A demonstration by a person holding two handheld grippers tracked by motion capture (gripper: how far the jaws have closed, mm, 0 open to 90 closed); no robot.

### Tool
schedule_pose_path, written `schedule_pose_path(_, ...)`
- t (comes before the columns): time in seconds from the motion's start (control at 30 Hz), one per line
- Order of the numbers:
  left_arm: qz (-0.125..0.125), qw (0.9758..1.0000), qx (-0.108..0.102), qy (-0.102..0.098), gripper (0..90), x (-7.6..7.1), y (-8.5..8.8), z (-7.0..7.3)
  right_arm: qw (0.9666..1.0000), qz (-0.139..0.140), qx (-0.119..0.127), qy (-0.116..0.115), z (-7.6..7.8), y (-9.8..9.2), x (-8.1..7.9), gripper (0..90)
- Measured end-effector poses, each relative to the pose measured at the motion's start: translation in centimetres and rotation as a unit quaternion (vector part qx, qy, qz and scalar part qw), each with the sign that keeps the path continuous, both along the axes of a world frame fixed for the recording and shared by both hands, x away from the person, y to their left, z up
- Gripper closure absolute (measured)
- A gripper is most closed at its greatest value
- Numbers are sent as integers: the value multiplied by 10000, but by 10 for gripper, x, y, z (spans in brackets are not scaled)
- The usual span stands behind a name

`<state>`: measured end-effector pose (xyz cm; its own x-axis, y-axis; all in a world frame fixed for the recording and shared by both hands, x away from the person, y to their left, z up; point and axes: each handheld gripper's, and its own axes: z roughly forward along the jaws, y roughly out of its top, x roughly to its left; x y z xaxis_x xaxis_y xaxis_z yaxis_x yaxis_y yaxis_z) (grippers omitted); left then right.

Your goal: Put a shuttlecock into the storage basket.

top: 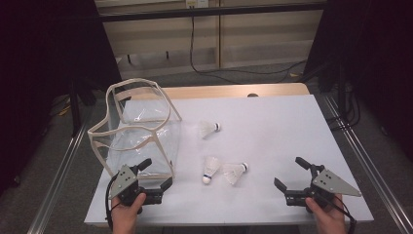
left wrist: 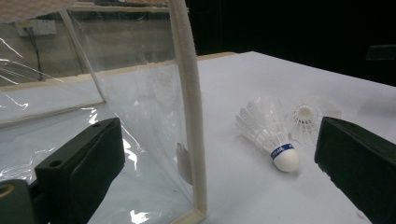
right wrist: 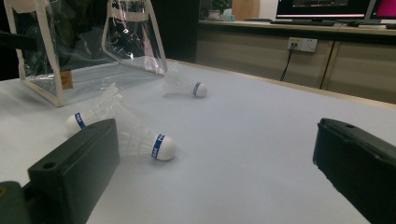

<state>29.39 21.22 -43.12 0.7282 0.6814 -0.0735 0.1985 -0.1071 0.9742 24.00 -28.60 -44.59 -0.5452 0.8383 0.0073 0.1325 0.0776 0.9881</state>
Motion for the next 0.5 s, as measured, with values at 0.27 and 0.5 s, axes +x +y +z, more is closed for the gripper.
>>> schedule_pose_path(0.27,-87,9999,106,27,18,-2,-7,1,10000,-3,25,-20,0,-1,-1,2)
schedule_pose_path(0.5,-178,9996,213,-2,17,-3,-10,1,10000,28,10,-8,1,-1,0,2)
